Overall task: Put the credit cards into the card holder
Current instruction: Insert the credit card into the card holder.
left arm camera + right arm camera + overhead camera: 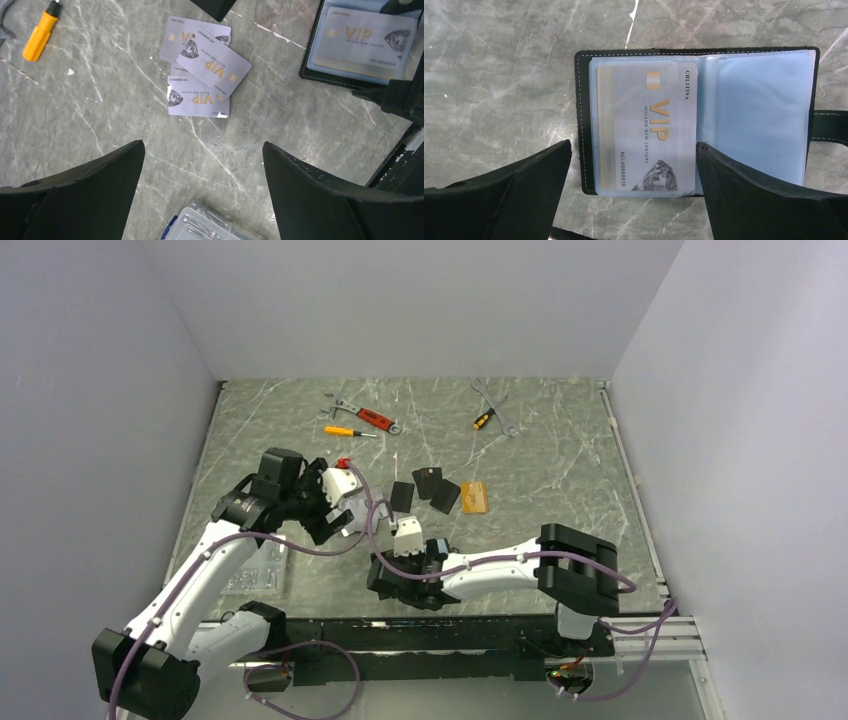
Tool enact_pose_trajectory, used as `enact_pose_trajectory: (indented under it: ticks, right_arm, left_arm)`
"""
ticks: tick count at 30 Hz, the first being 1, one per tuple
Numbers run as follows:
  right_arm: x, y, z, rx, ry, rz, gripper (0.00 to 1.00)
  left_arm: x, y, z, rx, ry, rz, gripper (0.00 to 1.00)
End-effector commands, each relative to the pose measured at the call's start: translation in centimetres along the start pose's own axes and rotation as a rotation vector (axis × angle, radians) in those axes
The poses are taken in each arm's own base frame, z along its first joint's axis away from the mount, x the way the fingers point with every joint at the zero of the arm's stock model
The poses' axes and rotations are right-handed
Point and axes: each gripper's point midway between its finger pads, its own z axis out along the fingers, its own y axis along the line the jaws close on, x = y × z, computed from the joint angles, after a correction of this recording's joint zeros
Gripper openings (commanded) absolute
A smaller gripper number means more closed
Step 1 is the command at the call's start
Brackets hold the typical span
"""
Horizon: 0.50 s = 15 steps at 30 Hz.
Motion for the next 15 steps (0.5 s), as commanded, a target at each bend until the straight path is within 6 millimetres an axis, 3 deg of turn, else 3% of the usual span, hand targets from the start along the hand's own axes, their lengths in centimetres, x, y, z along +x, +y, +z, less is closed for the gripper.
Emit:
enact_pose_trajectory:
  ticks: [1,10,15]
  right_arm:
    - [1.6,-1.5,0.0,0.089,0.046,-0.084,0.96]
    - [1.4,-1.6,0.2,0.167,0.021,-0.131,0.81]
    - [0.6,-1.6,-0.5,0.157,-0.006,-0.101,0.67]
  left_arm:
    - [-2.6,0.6,-1.7,-0.027,-0.099,-0.022,0.93]
    - [-2.5,1.3,-2.4,-0.057,-0.095,-0.046,0.74]
    - [-2.3,1.2,-1.9,-0.040,-0.085,-0.071,0.51]
